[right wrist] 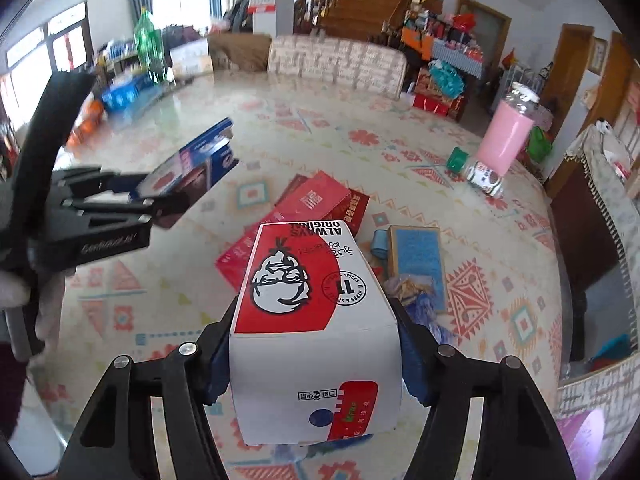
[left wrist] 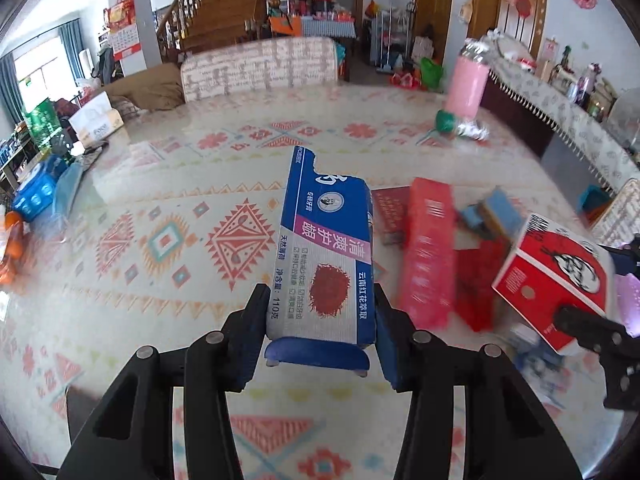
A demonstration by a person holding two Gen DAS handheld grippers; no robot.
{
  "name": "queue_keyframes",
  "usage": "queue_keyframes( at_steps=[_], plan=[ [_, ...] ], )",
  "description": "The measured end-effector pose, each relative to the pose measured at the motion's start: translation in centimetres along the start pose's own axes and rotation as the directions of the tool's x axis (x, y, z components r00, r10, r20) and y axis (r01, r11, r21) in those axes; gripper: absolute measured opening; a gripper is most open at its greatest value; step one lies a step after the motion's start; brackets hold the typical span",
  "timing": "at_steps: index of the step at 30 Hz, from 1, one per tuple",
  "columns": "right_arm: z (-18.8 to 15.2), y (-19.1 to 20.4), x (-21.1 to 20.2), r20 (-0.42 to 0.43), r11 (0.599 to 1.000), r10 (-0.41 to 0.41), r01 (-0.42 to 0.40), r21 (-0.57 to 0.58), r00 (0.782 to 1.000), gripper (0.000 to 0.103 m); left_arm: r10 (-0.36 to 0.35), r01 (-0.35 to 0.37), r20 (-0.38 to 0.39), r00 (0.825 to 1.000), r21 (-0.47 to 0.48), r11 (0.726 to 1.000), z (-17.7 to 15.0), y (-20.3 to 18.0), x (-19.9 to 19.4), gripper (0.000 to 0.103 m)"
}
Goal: Collect trash
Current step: 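Grasp the blue-white medicine box with the left tool while the right tool grasps the KFC box, then carry both boxes to the pink basket and open both tools to drop them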
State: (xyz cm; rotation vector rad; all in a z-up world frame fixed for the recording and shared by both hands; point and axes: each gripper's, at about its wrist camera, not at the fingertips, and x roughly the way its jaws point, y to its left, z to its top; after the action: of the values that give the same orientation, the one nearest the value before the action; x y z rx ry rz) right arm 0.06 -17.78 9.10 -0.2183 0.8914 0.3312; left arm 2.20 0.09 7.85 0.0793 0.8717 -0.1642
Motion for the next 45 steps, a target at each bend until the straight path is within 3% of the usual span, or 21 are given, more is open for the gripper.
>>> queue_keyframes(
  at_steps=[6,9,20,24,37,45],
  plan=[
    [-3.4,-0.5,-3.8,0.077,0.996,-0.007,0.000,0.093,0.997,0.072,0.006,-0.005,0.066,0.998,-0.019,1.000,-2.9,-1.9,-5.0,0.048],
    [-5.6,-1.0,-5.3,0.108,0.989,-0.027,0.010,0.149,0.994,0.072,0.049,-0.048,0.103,0.993,-0.012,0.999,-4.2,-3.1,-6.7,0.048],
    [-11.4,-4.1,-9.2,0.178,0.944,-0.102,0.039,0.328,0.979,0.073,0.139,-0.154,0.174,0.975,0.074,0.985,-6.6,-7.1,-9.4,0.048],
    [-12.8,-4.7,-10.4,0.190,0.934,-0.165,0.091,0.346,0.968,0.073,0.129,-0.148,0.173,0.976,0.103,0.984,-6.8,-8.1,-9.5,0.048],
    [-17.3,-9.2,-12.0,0.183,0.876,-0.213,0.105,0.470,0.960,0.073,0.069,-0.093,0.136,0.988,0.181,0.979,-7.2,-12.2,-8.6,0.048],
    [-20.5,-13.1,-14.1,0.191,0.820,-0.274,0.125,0.559,0.943,0.073,-0.058,0.036,0.089,0.994,0.233,0.972,-6.2,-16.5,-7.7,0.048]
  ],
)
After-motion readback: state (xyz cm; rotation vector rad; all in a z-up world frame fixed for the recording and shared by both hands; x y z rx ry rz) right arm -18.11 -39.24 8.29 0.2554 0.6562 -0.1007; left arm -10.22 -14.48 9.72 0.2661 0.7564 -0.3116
